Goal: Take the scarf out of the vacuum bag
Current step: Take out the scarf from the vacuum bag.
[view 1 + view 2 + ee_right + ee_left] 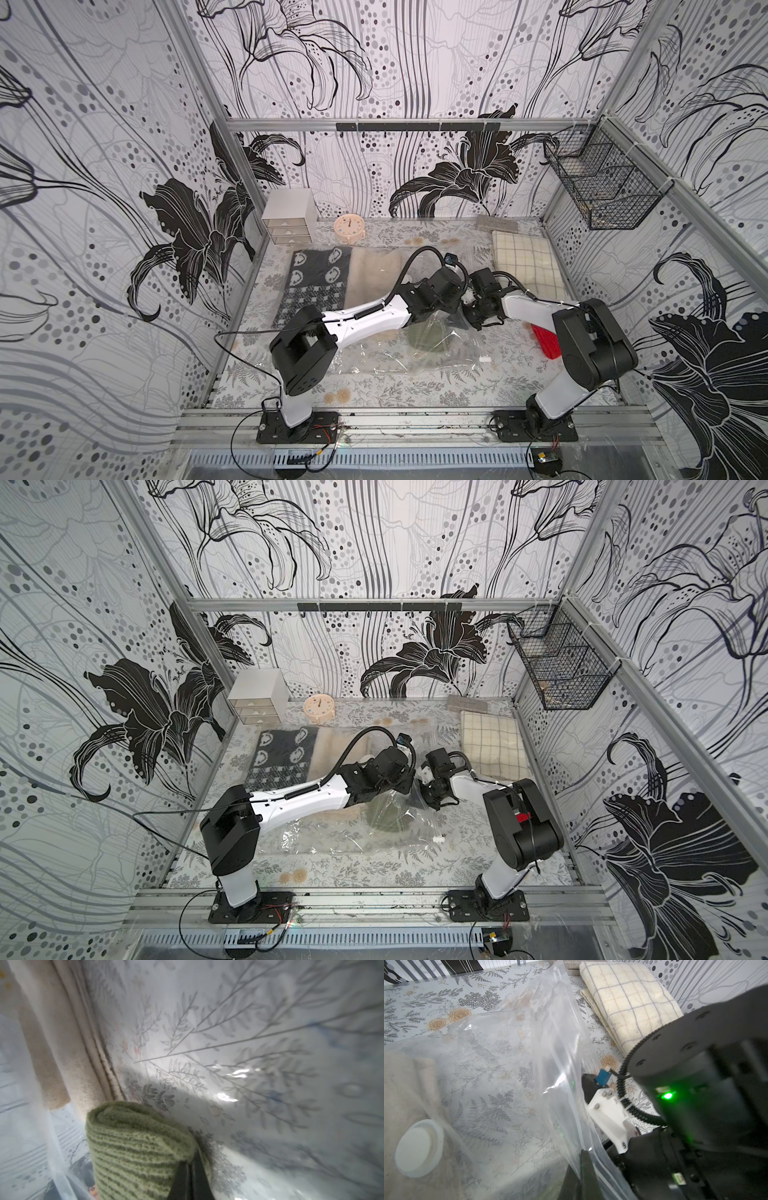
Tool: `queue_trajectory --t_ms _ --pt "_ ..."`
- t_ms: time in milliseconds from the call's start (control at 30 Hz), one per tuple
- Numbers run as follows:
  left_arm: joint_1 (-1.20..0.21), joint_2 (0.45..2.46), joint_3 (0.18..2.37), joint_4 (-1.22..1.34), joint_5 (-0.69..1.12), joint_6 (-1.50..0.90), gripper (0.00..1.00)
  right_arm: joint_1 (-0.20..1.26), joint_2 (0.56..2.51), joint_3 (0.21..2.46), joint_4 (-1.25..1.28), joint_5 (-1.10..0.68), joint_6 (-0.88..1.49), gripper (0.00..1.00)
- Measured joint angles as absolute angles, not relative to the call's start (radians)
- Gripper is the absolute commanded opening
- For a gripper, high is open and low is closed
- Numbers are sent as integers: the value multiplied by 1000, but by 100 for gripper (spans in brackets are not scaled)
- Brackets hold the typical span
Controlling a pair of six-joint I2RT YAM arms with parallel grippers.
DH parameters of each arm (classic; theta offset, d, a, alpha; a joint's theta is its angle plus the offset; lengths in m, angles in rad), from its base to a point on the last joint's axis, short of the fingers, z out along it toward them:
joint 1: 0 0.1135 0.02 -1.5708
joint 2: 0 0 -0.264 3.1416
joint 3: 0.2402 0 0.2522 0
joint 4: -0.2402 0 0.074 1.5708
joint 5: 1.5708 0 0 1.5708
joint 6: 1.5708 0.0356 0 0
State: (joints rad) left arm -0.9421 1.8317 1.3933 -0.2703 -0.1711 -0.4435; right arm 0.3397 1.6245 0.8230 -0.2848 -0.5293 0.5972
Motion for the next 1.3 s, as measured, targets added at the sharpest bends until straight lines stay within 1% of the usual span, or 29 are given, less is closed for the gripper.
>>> queue_trajectory --t_ms 267,500,633,800,1033,1067,1100,1133,1167,1233,1300 --pt "-942 1855 1393 -264 -164 -443 0 253 1502 812 -344 -408 580 0" --pt "-942 1882 1382 -261 -155 -446 0 257 1357 723 -408 -206 628 0" --pt "-941 1896 1383 -260 -140 -450 0 287 1287 672 -455 -114 668 0" --pt "-937 1937 1383 -259 -90 -458 0 310 1278 611 -442 -126 698 0" --pt "-936 1984 1383 -261 -36 -470 0 318 1270 587 -422 -228 694 0" --pt "-936 1985 1383 -261 -31 -472 0 319 1262 591 -432 -233 688 6" --pt "-936 1987 1383 -261 -28 -473 0 319 1254 599 -445 -236 680 16" --pt "-936 1988 1383 -261 -24 -475 0 319 1244 613 -463 -241 672 28" --pt "-936 1989 1383 -260 -22 -476 0 319 1233 630 -479 -243 661 37" --pt "-936 1989 1382 -260 -17 -479 0 314 1216 671 -501 -250 636 49" --pt "-936 1989 1382 -261 -13 -479 0 307 1208 705 -506 -263 618 56"
